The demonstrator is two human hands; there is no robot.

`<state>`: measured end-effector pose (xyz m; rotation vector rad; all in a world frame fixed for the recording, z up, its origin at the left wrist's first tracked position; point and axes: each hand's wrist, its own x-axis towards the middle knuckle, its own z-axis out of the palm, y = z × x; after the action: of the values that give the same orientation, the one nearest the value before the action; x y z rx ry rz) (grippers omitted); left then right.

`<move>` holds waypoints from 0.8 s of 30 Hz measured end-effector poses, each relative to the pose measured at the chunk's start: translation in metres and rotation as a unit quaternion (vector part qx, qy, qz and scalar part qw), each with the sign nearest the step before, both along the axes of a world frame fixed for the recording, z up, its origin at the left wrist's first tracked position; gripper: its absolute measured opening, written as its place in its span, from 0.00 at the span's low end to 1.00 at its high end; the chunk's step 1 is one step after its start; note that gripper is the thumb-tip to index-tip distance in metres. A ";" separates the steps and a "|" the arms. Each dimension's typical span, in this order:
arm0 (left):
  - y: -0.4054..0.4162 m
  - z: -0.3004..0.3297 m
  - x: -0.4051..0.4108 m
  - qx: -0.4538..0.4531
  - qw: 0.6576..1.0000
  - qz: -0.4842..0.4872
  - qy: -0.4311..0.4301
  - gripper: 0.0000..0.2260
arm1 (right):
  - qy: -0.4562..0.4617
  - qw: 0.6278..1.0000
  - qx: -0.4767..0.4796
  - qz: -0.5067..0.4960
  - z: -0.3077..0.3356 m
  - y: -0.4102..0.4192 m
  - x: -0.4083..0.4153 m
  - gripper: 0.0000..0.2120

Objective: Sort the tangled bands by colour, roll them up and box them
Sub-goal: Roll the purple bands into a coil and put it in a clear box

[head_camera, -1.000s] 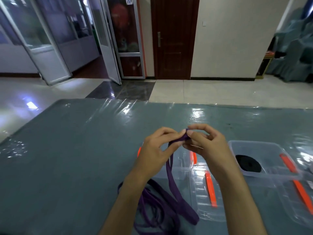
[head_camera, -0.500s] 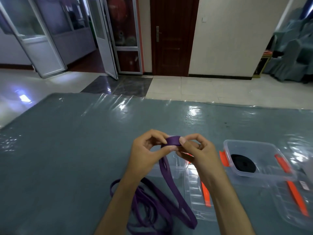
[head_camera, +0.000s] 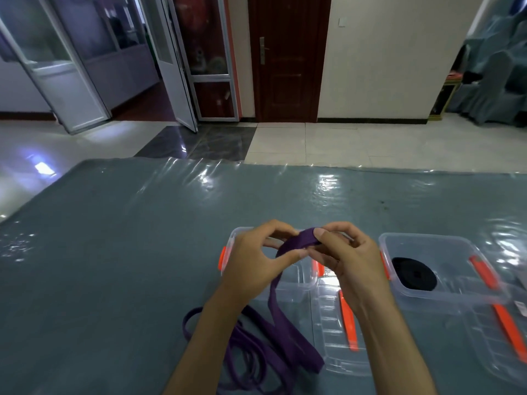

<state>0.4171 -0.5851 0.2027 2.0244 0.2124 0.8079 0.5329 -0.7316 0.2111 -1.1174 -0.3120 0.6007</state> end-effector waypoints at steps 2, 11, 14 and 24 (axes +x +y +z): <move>-0.003 -0.001 0.004 -0.002 1.000 -0.017 -0.021 0.09 | 0.022 1.000 0.012 -0.004 -0.004 0.002 0.000 0.08; 0.001 -0.009 0.022 -0.046 0.996 0.035 -0.074 0.10 | 0.142 0.981 0.012 0.130 -0.025 0.014 0.011 0.06; 0.002 -0.012 0.032 -0.085 0.991 0.030 -0.097 0.12 | 0.141 0.979 0.005 0.148 -0.027 0.019 0.018 0.13; 0.019 -0.027 0.046 -0.028 0.996 -0.062 -0.059 0.19 | 0.082 0.978 -0.080 0.175 -0.035 0.015 0.040 0.11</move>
<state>0.4632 -0.5663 0.1755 1.9104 0.0397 0.8312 0.5724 -0.7166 0.1763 -1.1667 -0.3251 1.0393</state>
